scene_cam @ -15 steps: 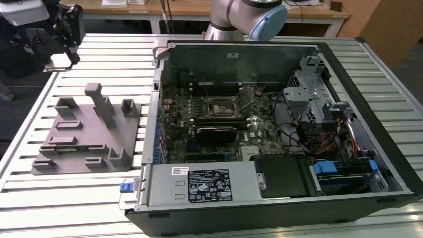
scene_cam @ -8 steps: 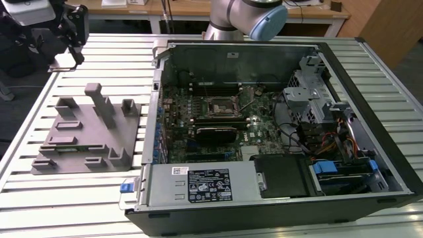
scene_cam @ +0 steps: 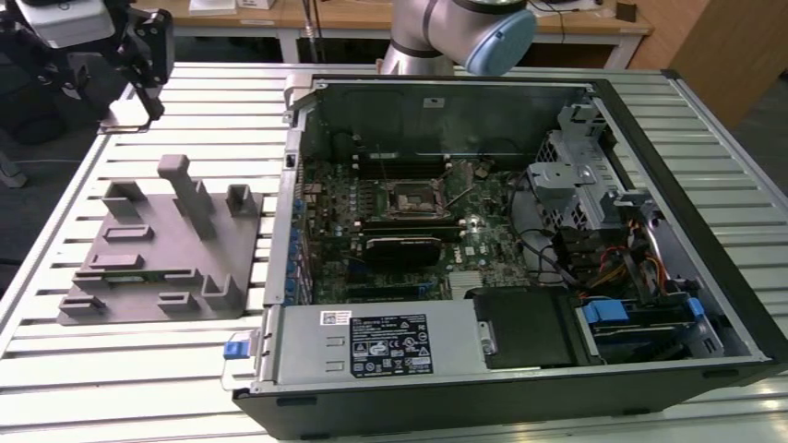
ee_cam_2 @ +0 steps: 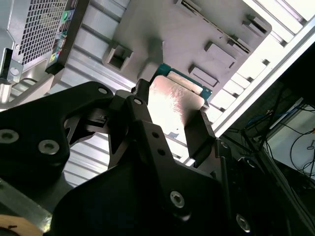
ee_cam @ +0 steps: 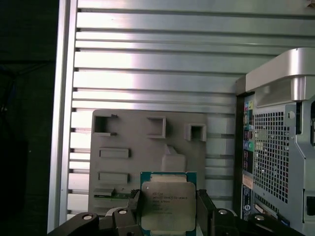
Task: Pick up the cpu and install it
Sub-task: 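Pick up the cpu and move it towards the insertion slot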
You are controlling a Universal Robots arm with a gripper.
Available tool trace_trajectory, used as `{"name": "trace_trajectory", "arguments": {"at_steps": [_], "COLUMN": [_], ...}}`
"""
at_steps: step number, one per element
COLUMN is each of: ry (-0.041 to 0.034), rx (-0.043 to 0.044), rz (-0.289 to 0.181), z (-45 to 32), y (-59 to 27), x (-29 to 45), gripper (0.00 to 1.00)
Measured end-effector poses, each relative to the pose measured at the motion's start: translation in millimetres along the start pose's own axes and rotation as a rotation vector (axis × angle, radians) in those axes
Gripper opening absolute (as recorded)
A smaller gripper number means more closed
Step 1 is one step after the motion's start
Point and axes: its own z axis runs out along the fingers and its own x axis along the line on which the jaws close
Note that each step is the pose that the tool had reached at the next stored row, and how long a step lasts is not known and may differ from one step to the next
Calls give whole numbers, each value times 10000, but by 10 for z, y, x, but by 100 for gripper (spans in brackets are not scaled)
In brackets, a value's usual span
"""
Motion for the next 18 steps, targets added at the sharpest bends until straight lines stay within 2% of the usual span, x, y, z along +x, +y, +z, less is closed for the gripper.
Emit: {"name": "trace_trajectory", "arguments": {"at_steps": [18], "ry": [0], "rx": [0], "rz": [0], "z": [-2], "y": [-3], "x": [-130], "gripper": [54]}}
